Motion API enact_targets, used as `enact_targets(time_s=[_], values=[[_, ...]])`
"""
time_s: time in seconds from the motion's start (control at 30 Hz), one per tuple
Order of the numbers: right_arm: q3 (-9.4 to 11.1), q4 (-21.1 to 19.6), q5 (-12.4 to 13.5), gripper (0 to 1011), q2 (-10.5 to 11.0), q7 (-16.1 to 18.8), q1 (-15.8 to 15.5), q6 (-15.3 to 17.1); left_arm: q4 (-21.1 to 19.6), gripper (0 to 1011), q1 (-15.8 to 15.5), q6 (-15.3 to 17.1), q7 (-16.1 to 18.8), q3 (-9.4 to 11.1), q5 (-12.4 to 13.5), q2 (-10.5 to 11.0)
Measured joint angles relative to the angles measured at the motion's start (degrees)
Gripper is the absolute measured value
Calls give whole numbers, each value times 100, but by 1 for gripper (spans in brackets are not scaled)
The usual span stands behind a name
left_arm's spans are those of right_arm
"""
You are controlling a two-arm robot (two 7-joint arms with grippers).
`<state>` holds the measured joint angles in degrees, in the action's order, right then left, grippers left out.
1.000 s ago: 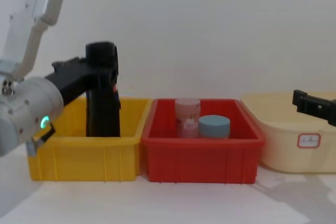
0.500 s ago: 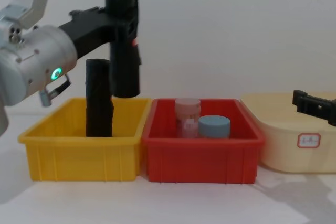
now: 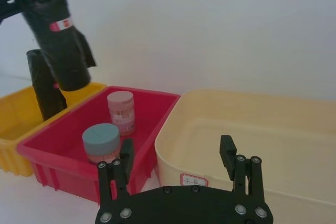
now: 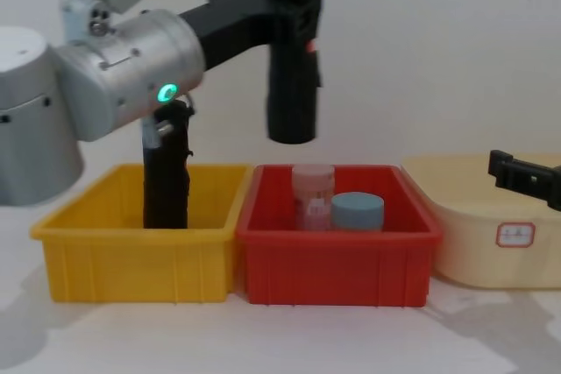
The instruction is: Pick up the garbage bag with the one hand and transfer it to the other hand.
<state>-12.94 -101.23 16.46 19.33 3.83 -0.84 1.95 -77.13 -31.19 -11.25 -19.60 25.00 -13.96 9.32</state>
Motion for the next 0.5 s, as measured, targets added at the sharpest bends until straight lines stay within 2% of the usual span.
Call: enact_targets(time_s=[0.33, 0.5], values=[[0, 0, 0, 1000, 0, 0, 0, 0, 456, 374, -362, -81, -572, 306, -142, -311], [0, 0, 0, 999, 0, 0, 0, 0, 826, 374, -607, -140, -917, 490, -256, -537]])
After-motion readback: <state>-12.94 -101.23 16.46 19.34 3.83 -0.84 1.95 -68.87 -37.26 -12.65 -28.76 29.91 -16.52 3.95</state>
